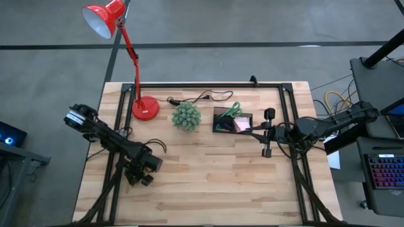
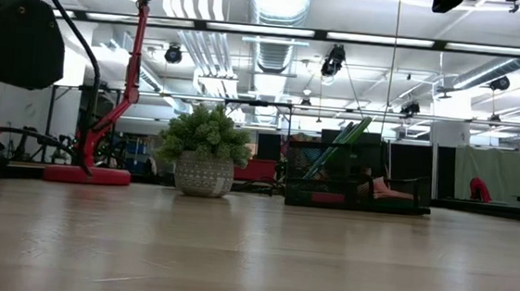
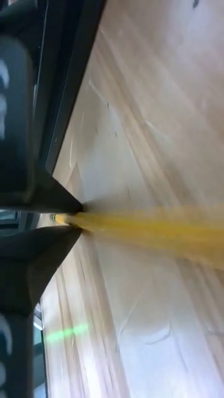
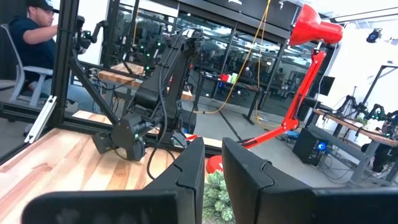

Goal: Pick and place office supplies into organizer
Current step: Put the yellow pencil into the black desk organizer

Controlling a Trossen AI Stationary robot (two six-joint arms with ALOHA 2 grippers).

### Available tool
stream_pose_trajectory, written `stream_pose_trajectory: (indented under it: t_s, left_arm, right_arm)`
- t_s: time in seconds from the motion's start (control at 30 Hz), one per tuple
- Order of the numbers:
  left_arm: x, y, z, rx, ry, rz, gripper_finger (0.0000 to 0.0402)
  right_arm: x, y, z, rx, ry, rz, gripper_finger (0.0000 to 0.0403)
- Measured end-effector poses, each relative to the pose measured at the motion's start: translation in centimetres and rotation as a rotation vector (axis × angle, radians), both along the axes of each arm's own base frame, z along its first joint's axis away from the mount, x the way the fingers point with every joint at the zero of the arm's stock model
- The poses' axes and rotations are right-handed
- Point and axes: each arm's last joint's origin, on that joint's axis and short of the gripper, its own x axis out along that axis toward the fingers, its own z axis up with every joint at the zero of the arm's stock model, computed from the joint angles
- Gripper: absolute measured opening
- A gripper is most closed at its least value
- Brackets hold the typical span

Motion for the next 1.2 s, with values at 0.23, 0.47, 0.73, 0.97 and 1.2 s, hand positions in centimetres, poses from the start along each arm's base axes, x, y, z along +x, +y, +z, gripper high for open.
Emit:
stream_pose_trajectory:
  t_s: [0.23, 0.47, 0.73, 0.97, 1.2]
  left_arm:
    - [0.0, 0.0, 0.0, 0.009, 0.012, 0.017, 0.0006]
    - [0.1, 0.0, 0.1, 0.011, 0.006, 0.013, 0.0003]
    - [1.0, -0.4, 1.4, -0.012, -0.090, -0.022, 0.0002]
    - [1.9, -0.5, 3.0, 0.034, -0.222, -0.017, 0.0001]
    - [2.8, -0.7, 4.9, 0.050, -0.353, -0.026, 0.0000]
  right_arm:
    - [0.0, 0.0, 0.0, 0.000, 0.000, 0.000, 0.0047]
    - [0.0, 0.0, 0.0, 0.000, 0.000, 0.000, 0.0047]
    - [0.0, 0.0, 0.0, 0.000, 0.000, 0.000, 0.0047]
    - [0.0, 0.0, 0.0, 0.000, 0.000, 0.000, 0.0047]
    - [0.0, 0.0, 0.0, 0.000, 0.000, 0.000, 0.0047]
